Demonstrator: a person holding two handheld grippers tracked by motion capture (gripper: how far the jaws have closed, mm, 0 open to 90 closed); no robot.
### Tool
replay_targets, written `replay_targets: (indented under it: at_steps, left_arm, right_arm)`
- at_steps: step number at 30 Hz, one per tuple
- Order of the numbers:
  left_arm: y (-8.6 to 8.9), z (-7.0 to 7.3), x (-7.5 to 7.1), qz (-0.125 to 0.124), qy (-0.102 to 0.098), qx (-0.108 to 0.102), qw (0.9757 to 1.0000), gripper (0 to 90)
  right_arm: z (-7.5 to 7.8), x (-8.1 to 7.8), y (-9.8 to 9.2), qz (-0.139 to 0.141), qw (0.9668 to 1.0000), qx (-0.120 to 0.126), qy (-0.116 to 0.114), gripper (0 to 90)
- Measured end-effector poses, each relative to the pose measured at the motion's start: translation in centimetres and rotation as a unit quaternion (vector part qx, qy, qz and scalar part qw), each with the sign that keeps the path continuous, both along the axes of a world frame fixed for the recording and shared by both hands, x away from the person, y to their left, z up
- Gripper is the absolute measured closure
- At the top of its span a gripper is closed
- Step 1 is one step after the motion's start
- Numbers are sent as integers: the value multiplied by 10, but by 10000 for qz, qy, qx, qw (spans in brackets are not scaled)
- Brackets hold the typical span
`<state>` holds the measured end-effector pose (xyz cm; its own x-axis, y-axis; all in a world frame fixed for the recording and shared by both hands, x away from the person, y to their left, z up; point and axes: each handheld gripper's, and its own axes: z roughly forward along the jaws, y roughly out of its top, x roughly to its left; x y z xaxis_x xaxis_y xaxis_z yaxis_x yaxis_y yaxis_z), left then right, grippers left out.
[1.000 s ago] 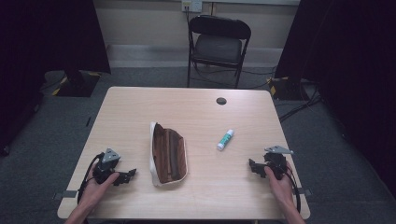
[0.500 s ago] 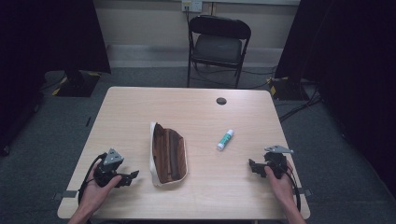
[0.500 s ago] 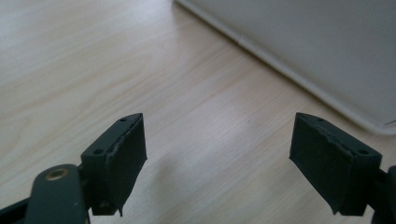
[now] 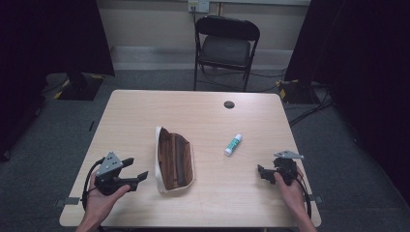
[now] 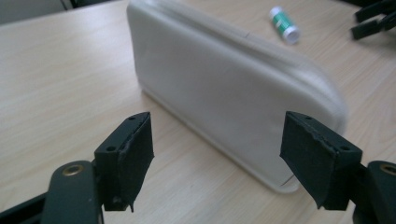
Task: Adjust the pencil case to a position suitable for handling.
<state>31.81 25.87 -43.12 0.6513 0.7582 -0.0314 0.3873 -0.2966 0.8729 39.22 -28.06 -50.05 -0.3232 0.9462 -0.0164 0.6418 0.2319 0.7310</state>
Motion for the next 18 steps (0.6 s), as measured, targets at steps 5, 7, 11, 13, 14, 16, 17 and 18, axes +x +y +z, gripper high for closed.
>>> replay_targets:
  at_steps: [5, 7, 11, 13, 14, 16, 17, 18]
  left_arm:
    - [-9, 8, -5, -14, -191, -134, 9997, 223]
    - [-14, 10, -7, -48, -196, -123, 9997, 217]
    - [-25, 11, -7, -55, -155, -230, 9996, 161]
    - [-33, 11, -6, -64, -154, -130, 9998, 158]
    - [-33, 11, -6, -64, -154, -130, 9998, 158]
    - [-44, 6, -3, -63, -138, 5, 9999, 159]
    - [-46, 5, -2, -80, -116, 40, 9999, 159]
    - [-46, 5, -2, -80, -116, 40, 9999, 159]
  right_arm:
    - [0, 0, 0, -1, 10000, -2, -2, 93]
    - [0, 0, 0, -4, 10000, -1, 2, 93]
    - [0, 0, 0, 2, 10000, 1, -1, 93]
    - [0, 0, 0, 0, 10000, 0, -1, 93]
    - [0, 0, 0, -4, 10000, 2, 3, 93]
    - [0, 0, 0, 2, 10000, 2, -1, 93]
    - [0, 0, 0, -5, 10000, 1, 2, 93]
    - [0, 0, 0, -5, 10000, 1, 2, 93]
